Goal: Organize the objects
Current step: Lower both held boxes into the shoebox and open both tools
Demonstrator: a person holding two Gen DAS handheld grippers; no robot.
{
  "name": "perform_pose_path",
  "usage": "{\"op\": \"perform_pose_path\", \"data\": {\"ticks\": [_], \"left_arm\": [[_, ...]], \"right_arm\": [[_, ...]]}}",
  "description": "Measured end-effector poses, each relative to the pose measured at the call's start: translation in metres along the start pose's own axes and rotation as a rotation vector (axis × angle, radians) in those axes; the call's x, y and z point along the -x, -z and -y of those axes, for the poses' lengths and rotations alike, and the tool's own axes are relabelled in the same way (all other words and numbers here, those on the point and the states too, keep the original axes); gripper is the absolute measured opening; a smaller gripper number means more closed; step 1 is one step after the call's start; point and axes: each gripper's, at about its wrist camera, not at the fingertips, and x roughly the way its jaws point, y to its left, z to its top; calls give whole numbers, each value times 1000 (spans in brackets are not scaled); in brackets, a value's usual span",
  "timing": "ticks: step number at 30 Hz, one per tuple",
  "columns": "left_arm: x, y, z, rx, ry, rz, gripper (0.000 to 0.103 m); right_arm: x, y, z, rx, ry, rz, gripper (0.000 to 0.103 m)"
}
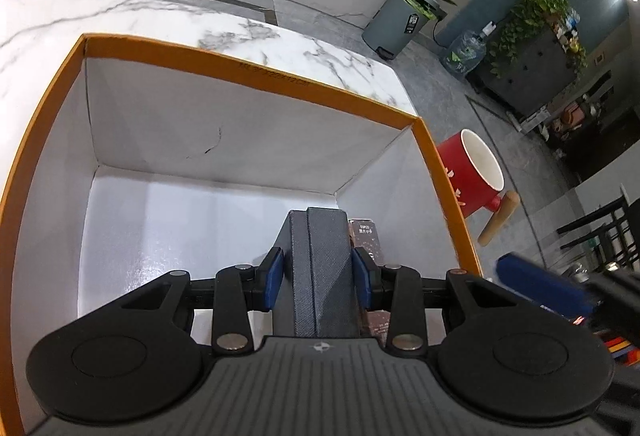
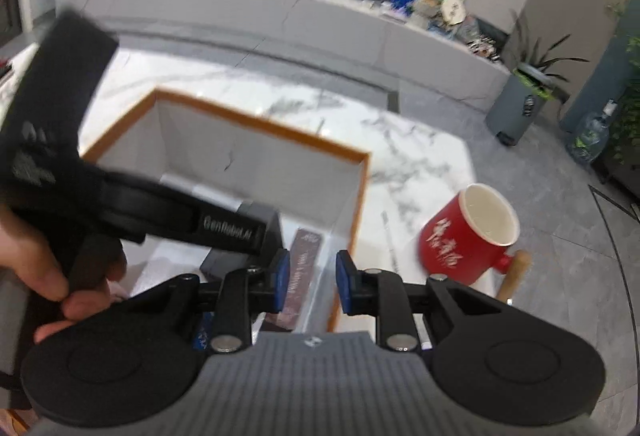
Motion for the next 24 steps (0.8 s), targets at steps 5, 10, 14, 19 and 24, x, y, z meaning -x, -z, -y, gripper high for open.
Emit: {"op": "perform_pose_path", "data": {"ticks": [5, 10, 14, 19, 24], "left_arm": [[-1, 3, 9, -14, 15, -29, 42], [1, 7, 15, -20, 4, -44, 41], [-1, 8, 15, -4, 0, -45, 43], [-1, 5, 19, 16, 68, -68, 49], [-3, 5, 19, 7, 53, -77, 49]], "right_arm": [[-3, 0, 14, -60, 26, -12, 25], [-11, 8, 30, -159, -28, -51, 24], [-14, 13, 31, -187, -60, -64, 24], [-15, 14, 26, -179, -65, -68, 24], [-12, 15, 26, -172, -60, -67, 24]]}}
